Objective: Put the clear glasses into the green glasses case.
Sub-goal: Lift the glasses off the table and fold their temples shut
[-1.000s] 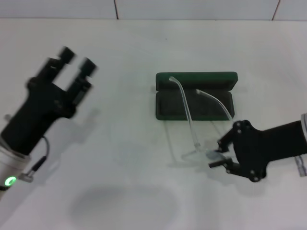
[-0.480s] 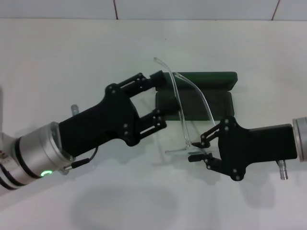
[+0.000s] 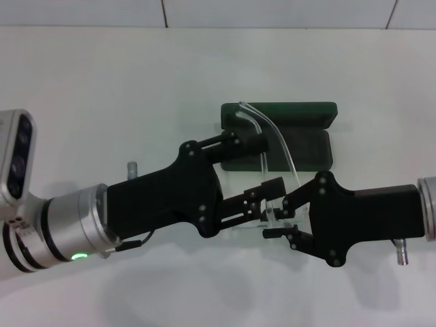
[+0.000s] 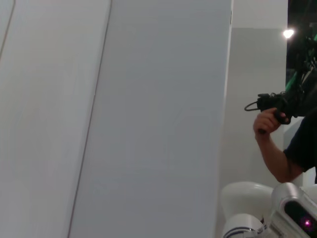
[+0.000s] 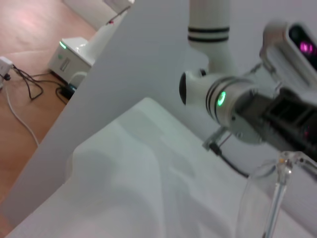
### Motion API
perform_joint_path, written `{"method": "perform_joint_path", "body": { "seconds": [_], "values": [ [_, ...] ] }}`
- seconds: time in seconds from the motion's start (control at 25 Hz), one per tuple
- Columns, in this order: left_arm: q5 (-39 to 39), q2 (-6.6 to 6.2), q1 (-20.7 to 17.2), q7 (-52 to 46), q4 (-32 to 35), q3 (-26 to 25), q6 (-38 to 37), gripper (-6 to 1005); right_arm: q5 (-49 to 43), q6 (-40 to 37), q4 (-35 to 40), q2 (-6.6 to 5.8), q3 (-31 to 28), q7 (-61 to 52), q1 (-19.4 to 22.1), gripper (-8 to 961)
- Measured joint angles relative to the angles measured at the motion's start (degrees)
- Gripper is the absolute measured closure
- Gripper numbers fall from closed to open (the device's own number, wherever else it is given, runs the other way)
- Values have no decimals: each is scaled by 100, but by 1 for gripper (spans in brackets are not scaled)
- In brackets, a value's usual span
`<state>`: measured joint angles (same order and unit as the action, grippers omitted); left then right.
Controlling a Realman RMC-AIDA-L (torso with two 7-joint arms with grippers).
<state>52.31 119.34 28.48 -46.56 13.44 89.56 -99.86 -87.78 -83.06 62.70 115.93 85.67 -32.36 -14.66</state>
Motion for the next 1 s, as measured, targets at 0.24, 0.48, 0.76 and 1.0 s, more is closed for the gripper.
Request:
{"method": "perform_joint_path", "body": {
  "seconds": [0.24,0.48,0.76,1.0],
  "values": [
    [101,-28,126,-372,6,2,134,381,344,-197,-211,-1,-2,761,30,830],
    [375,-75,344,-871,5,-1,269,380,580,-250,-402,-1,-6,1446,47,830],
    [628,-84,556,-1177,26,0,437,380,823,-348,-641,-1,-7,2024,52,831],
    [685,-90,591,-1221,27,-58,459,381,842,-374,-681,0,-21,2126,51,831]
  ]
}}
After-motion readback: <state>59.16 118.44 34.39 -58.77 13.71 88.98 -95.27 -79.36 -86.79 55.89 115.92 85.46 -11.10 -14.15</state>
